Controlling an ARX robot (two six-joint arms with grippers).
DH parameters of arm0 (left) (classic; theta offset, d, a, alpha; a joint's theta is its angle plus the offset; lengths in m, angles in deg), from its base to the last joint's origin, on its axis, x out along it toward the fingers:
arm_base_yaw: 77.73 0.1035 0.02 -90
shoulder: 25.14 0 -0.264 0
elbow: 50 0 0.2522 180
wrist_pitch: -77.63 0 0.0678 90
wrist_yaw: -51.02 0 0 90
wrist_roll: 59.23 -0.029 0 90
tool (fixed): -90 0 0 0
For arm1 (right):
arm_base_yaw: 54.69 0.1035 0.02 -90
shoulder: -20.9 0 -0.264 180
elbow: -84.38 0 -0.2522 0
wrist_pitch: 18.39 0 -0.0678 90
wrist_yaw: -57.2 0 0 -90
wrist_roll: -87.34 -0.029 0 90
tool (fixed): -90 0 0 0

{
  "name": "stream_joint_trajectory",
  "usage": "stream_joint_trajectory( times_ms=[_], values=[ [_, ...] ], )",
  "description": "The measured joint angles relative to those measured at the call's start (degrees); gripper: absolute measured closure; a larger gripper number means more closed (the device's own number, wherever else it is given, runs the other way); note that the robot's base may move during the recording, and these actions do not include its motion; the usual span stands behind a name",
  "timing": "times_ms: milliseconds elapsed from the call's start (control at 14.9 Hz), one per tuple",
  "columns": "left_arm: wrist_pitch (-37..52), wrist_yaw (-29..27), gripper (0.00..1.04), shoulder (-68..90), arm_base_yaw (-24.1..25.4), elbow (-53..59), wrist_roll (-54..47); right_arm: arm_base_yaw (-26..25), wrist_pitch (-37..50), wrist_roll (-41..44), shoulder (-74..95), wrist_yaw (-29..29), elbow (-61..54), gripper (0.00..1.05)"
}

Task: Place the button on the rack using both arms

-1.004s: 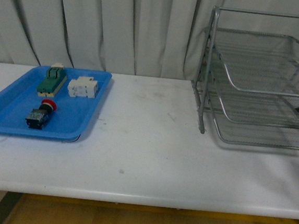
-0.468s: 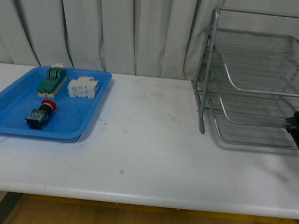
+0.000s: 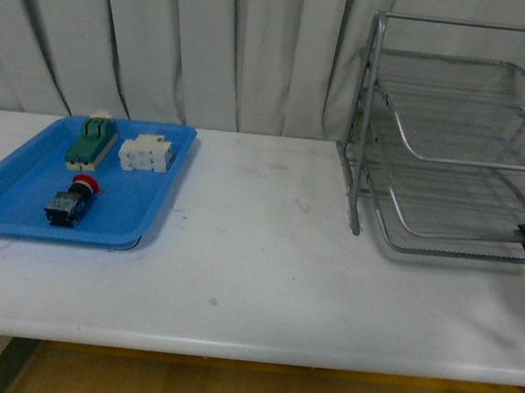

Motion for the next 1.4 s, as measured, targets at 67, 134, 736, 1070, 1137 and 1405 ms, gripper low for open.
stream_joint_trajectory(
  times_ms=[67,134,736,1070,1137,1405],
  values=[
    [0.00,0.02,0.07,0.00,0.00,0.00,0.00,-0.39,2.03,-0.07,-1.40,0.72,-3.45,1.01],
    [0.00,0.00,0.07,0.00,0.00,0.00,0.02,-0.61,3.52,-0.31,-2.56,1.36,-6.19,1.01],
    [0.00,0.00,0.07,0.00,0.00,0.00,0.02,-3.04,4.55,15.63,-16.13,4.50,-22.69,0.30],
    [0.00,0.02,0.07,0.00,0.00,0.00,0.00,1.90,-17.75,27.67,-43.50,-9.64,-32.63,0.06],
    [0.00,0.00,0.07,0.00,0.00,0.00,0.00,4.52,-7.19,36.37,-48.70,-10.93,-36.46,0.12],
    [0.04,0.00,0.07,0.00,0.00,0.00,0.00,4.59,-5.62,71.34,-63.73,-8.83,-41.13,0.61]
  ],
)
